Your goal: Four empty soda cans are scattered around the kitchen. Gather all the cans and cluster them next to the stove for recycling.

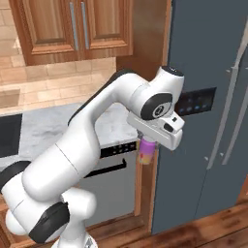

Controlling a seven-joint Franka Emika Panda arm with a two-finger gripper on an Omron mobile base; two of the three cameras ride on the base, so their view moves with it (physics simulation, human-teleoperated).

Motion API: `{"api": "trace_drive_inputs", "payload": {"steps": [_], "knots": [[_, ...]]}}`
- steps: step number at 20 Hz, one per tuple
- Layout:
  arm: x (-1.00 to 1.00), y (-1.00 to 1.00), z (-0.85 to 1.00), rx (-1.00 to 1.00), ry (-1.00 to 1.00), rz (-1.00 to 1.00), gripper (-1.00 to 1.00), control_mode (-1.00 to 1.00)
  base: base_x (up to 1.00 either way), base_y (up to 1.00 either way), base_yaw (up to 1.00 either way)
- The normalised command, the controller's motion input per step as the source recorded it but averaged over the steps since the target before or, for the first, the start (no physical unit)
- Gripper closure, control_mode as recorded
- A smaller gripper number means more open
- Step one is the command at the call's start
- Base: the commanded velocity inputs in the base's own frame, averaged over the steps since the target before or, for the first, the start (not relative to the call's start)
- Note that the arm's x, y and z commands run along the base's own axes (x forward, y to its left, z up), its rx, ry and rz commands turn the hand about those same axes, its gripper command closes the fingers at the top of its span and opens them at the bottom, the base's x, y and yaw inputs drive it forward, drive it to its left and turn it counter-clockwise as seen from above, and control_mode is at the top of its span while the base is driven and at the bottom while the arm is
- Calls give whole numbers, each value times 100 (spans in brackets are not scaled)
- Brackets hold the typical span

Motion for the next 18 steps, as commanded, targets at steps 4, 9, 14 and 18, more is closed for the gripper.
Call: {"api": "trace_drive_inputs", "payload": {"steps": [4, 9, 14, 18], "knots": [[0, 0, 0, 0, 0, 0, 100, 100, -2, -64, -30], [0, 0, 0, 0, 0, 0, 100, 100, 0, -63, -33], [0, 0, 0, 0, 0, 0, 100, 100, 0, -53, -39], [0, 0, 0, 0, 0, 0, 100, 100, 0, -62, -41]]}}
